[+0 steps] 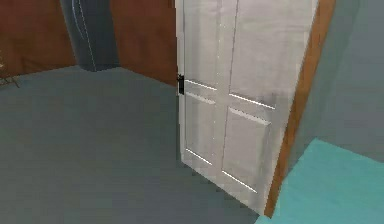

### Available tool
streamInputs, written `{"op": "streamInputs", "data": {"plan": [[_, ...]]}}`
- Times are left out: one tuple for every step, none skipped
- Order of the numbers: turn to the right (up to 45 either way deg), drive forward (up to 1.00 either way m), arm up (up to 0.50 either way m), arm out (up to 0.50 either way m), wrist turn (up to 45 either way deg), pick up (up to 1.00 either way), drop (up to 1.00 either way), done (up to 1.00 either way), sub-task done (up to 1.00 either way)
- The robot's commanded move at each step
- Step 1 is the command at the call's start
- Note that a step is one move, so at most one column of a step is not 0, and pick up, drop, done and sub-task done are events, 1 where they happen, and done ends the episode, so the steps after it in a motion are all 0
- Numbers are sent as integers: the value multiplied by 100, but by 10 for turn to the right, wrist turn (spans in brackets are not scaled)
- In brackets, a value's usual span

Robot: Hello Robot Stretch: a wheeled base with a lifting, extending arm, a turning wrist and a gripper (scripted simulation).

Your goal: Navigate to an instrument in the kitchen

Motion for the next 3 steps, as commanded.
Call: {"op": "streamInputs", "data": {"plan": [[-450, 0, 0, 0, 0, 0, 0, 0, 0], [0, 100, 0, 0, 0, 0, 0, 0, 0], [0, 100, 0, 0, 0, 0, 0, 0, 0]]}}
